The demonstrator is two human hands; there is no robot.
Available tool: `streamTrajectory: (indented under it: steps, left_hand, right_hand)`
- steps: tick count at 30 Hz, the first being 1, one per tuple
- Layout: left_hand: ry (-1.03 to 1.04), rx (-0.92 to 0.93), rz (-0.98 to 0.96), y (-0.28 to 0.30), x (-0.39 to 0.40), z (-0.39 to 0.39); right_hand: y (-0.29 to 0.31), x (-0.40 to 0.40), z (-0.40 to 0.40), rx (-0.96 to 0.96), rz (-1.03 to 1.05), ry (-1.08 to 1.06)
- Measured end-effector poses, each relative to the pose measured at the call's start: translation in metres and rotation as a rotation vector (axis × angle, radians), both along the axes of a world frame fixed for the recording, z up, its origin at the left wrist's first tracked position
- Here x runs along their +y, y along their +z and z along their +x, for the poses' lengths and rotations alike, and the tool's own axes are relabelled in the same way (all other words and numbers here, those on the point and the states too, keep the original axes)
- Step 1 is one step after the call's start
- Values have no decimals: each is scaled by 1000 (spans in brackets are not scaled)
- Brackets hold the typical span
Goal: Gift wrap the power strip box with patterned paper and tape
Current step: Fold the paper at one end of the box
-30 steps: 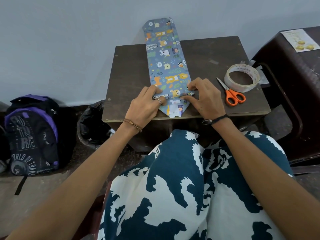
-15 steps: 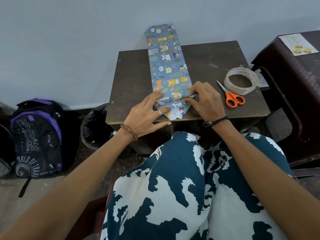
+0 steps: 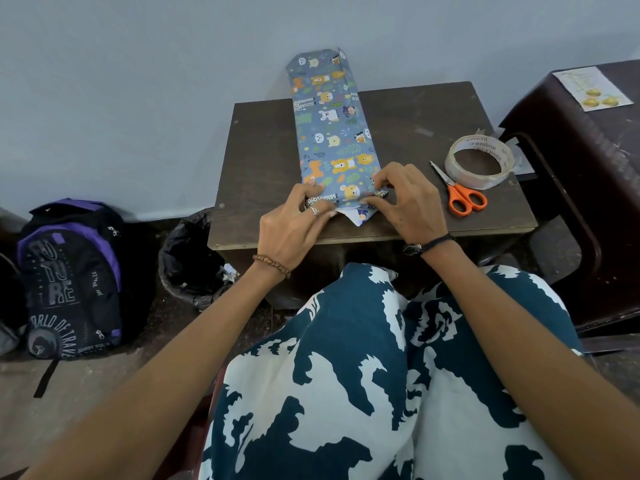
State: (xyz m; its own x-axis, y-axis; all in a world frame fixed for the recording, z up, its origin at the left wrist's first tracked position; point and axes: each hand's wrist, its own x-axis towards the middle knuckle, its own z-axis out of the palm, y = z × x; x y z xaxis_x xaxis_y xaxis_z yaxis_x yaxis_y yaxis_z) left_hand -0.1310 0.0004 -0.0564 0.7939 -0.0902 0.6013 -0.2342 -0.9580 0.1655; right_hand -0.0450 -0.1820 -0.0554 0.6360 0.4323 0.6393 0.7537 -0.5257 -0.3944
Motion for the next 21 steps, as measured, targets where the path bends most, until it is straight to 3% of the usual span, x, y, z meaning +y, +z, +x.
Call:
streamTrajectory:
  steps: [5, 11, 15, 21]
  left_hand:
    - [60, -21, -63, 0, -6, 1]
    - [103, -62, 0, -1, -7, 2]
    - [119, -67, 0, -3, -8, 3]
    - [131, -145, 71, -3, -7, 5]
  right_hand:
    - [4, -7, -1, 40, -41, 56]
    - [3, -25, -4, 182, -142, 174]
    - [-1, -17, -8, 41, -245, 77]
    - [-6, -7, -8, -183, -146, -3]
